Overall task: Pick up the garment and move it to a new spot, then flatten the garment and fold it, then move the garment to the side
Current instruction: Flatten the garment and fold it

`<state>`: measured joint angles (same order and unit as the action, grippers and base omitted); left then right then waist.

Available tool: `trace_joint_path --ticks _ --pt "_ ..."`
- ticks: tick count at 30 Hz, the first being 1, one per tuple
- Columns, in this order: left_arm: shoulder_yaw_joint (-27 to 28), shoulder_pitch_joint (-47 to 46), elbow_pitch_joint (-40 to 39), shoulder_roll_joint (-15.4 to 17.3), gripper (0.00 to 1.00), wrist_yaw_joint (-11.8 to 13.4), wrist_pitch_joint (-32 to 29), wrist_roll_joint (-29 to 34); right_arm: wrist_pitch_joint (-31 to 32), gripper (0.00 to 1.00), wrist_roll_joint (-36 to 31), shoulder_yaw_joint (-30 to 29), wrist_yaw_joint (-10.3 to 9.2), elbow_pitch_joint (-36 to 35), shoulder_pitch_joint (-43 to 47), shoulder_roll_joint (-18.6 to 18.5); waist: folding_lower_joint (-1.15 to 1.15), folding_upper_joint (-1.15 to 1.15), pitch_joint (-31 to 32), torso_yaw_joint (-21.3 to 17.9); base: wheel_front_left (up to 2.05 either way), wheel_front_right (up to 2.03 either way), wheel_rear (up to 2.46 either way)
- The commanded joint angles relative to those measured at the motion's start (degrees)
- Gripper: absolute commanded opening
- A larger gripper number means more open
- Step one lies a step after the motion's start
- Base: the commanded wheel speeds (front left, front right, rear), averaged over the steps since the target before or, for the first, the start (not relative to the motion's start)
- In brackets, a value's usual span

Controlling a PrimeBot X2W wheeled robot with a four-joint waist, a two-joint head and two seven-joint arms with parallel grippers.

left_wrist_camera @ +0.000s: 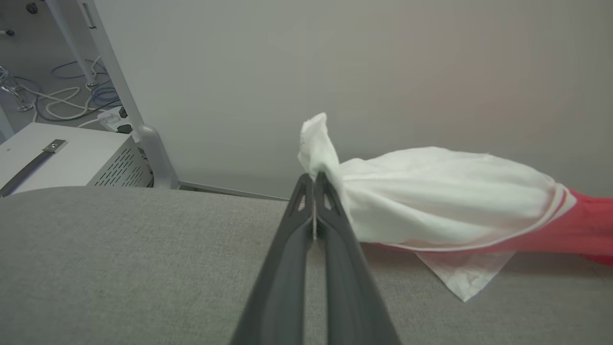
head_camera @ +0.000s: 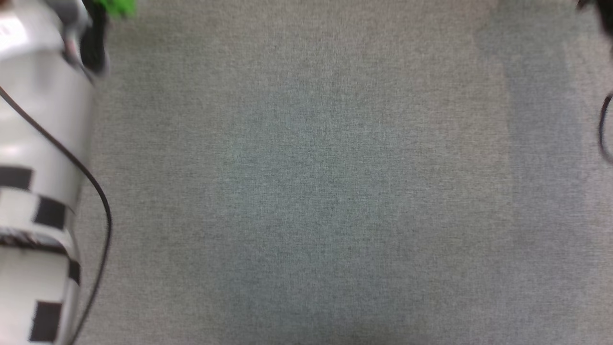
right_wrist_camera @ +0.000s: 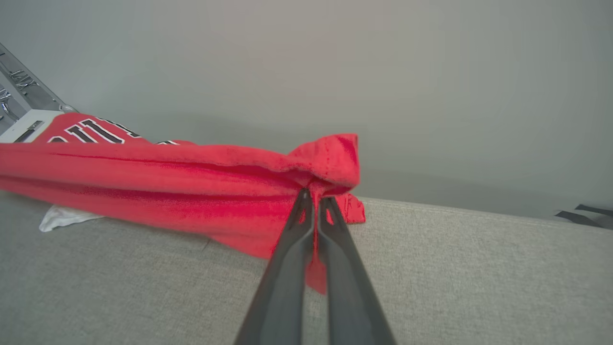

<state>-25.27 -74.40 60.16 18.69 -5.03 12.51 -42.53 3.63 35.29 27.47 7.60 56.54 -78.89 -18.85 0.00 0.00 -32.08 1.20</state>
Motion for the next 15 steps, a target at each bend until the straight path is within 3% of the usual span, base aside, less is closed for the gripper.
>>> trace_joint_path --ticks 1,8,15 --pt "0.0 3.8 0.1 -0.4 0.00 -0.5 0.7 -0.9 -0.9 0.00 1.3 1.1 -0.11 -1.2 3.8 -1.0 0.00 0.00 3.5 0.3 0.00 0.00 0.00" --pt "-0.1 19.9 -3.2 -1.2 0.00 -1.4 2.1 -2.3 -3.9 0.00 6.4 4.9 -0.11 -6.6 19.5 -4.5 0.00 0.00 10.6 0.5 0.00 0.00 0.00" --pt "0.5 34.1 -11.2 0.6 0.00 0.8 2.4 -2.2 -5.2 0.00 9.3 6.9 -0.11 -11.8 32.0 -7.5 0.00 0.00 17.4 0.4 0.00 0.00 0.00"
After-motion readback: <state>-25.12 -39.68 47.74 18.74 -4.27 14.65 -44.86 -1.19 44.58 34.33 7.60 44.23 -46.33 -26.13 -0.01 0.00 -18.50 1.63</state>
